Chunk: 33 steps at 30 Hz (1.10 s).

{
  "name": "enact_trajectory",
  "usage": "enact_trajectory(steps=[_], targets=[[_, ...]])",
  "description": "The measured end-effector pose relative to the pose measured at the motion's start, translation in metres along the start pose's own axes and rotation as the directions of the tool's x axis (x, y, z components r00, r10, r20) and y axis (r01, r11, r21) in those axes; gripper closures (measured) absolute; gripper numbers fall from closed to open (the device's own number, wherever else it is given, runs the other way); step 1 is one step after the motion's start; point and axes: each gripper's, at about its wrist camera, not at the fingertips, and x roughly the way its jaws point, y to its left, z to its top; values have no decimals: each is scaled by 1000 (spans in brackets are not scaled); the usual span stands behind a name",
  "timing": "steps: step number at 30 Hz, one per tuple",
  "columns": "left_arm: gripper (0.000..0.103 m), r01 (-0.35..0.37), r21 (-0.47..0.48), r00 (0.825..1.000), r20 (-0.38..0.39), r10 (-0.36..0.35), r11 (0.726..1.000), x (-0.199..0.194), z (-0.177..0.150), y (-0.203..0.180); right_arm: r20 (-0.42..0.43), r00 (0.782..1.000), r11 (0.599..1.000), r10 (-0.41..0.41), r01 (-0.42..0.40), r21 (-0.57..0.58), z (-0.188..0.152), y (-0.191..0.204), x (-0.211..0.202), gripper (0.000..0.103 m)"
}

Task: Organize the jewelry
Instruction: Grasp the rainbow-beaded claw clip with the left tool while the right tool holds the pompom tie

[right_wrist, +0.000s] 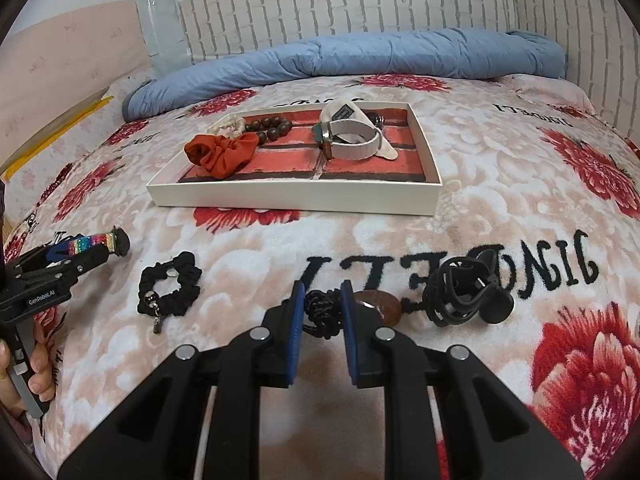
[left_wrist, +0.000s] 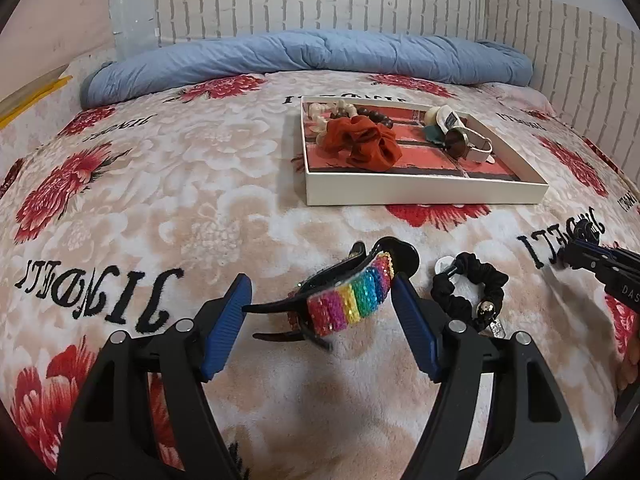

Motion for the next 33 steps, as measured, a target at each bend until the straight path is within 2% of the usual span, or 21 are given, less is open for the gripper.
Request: enact_trajectory(steps=[9, 13, 26, 27, 28, 29, 33], targets=[[33, 11, -31, 1000, -16, -11, 999, 5, 1, 5, -4, 1000, 1000, 8, -8, 7, -1, 0, 2, 84], [33, 4, -47, 1000, 12, -3, 999, -1, 2, 8, -4, 1000, 1000, 10, -10, 8, -1, 0, 2, 84], [34, -6, -34, 1000, 23, 7, 999, -4, 3, 5, -4, 1000, 1000, 10, -10, 8, -1, -1, 3, 84], [38, -6, -35, 1000, 22, 7, 999, -4, 3, 5, -4, 1000, 1000, 10, -10, 9, -1, -1, 3, 84], [55, 1, -36, 1000, 22, 0, 999, -5, 3, 5, -4, 1000, 1000, 9, -9, 8, -1, -1, 2, 84], [62, 9, -37, 1000, 15, -9, 999, -4, 3, 6, -4, 1000, 1000, 10, -10, 8, -1, 0, 3, 84], [65, 13, -43, 1000, -19, -14, 999, 3, 2, 8, -4, 1000, 1000, 10, -10, 8, -1, 0, 2, 84]])
